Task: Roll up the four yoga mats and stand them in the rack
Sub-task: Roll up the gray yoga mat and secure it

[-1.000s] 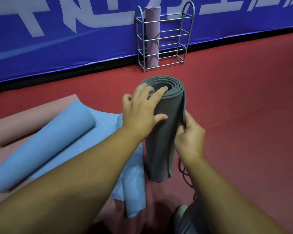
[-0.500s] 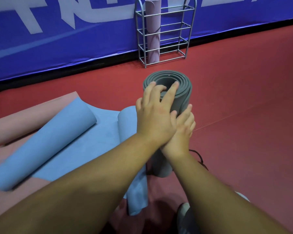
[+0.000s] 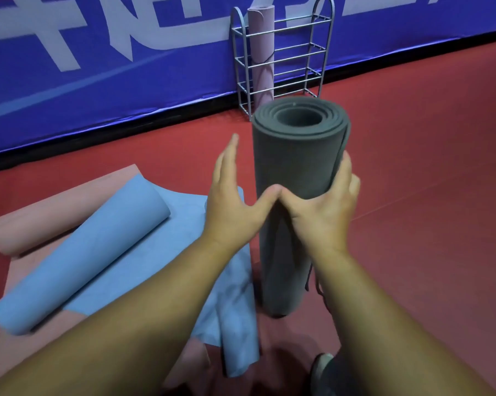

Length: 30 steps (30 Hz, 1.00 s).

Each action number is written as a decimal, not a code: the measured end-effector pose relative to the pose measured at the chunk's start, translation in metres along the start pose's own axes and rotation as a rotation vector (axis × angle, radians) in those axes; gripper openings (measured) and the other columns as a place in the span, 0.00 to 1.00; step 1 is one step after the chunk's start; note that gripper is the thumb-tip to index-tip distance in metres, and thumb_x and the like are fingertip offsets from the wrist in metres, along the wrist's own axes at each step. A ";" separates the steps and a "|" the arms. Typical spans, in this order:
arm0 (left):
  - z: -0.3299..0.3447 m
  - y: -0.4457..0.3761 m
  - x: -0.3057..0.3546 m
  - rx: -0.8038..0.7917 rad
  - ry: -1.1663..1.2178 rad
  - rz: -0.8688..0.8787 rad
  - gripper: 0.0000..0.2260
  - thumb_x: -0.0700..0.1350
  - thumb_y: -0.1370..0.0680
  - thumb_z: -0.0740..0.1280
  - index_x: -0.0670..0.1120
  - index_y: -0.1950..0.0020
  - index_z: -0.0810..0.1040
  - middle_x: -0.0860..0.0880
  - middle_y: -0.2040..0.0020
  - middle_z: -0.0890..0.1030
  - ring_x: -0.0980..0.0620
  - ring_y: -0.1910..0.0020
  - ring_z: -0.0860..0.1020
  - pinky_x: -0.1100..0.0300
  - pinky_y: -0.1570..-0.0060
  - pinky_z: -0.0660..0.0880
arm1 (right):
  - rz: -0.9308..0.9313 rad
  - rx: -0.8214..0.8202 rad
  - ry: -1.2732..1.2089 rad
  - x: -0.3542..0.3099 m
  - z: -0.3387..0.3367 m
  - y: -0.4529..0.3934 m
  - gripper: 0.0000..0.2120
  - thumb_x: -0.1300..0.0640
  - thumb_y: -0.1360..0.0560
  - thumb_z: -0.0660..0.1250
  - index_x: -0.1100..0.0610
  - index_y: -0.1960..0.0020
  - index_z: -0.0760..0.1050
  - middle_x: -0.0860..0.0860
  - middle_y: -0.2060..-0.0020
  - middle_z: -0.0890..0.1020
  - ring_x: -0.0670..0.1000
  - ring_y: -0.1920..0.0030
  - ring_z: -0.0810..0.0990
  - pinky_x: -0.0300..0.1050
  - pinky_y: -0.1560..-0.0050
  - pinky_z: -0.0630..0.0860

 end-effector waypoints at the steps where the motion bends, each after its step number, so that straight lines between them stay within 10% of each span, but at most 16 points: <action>1: 0.003 0.000 -0.012 -0.091 0.050 -0.094 0.45 0.65 0.30 0.72 0.59 0.18 0.53 0.57 0.20 0.61 0.59 0.22 0.61 0.44 0.27 0.68 | -0.024 0.002 -0.018 -0.008 -0.008 -0.002 0.55 0.44 0.41 0.82 0.52 0.21 0.59 0.50 0.38 0.68 0.40 0.41 0.67 0.18 0.45 0.57; 5: 0.024 0.015 -0.028 -0.387 0.367 -0.271 0.50 0.71 0.34 0.73 0.52 0.19 0.58 0.58 0.29 0.74 0.63 0.31 0.73 0.57 0.32 0.72 | -0.075 -0.072 -0.076 -0.021 -0.024 0.004 0.50 0.39 0.44 0.78 0.47 0.24 0.66 0.47 0.39 0.74 0.40 0.38 0.71 0.30 0.36 0.68; 9: 0.027 0.020 -0.021 -0.334 0.344 -0.257 0.58 0.80 0.45 0.71 0.51 0.22 0.64 0.54 0.33 0.79 0.57 0.35 0.78 0.51 0.34 0.76 | -0.043 -0.071 -0.082 -0.011 -0.032 0.003 0.48 0.36 0.44 0.78 0.48 0.27 0.69 0.48 0.39 0.78 0.48 0.36 0.76 0.52 0.36 0.75; 16: 0.045 0.017 0.006 -0.342 0.361 -0.313 0.42 0.71 0.40 0.71 0.57 0.30 0.67 0.59 0.38 0.80 0.63 0.42 0.80 0.57 0.39 0.78 | -0.053 -0.018 -0.153 -0.017 -0.060 -0.014 0.36 0.37 0.37 0.77 0.48 0.32 0.74 0.45 0.43 0.83 0.47 0.41 0.81 0.52 0.40 0.78; 21: 0.063 0.043 -0.039 -0.432 0.384 -0.555 0.43 0.75 0.40 0.73 0.60 0.29 0.68 0.59 0.39 0.82 0.58 0.42 0.82 0.51 0.39 0.79 | 0.117 -0.263 -0.087 0.023 -0.033 -0.009 0.27 0.39 0.37 0.76 0.46 0.40 0.78 0.39 0.49 0.85 0.39 0.49 0.83 0.47 0.44 0.81; 30: 0.103 0.114 -0.147 -0.361 0.206 -0.918 0.37 0.71 0.42 0.76 0.50 0.42 0.82 0.54 0.49 0.86 0.55 0.53 0.85 0.53 0.48 0.83 | 0.590 -0.721 -0.007 0.173 0.030 0.031 0.23 0.43 0.34 0.80 0.55 0.46 0.81 0.52 0.54 0.88 0.56 0.55 0.87 0.65 0.54 0.83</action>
Point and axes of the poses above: each hand's wrist, its own y-axis away from the middle knuckle, its own z-axis out of the palm, x = y × z, the point moved 7 cm from there along -y, towards the middle knuckle
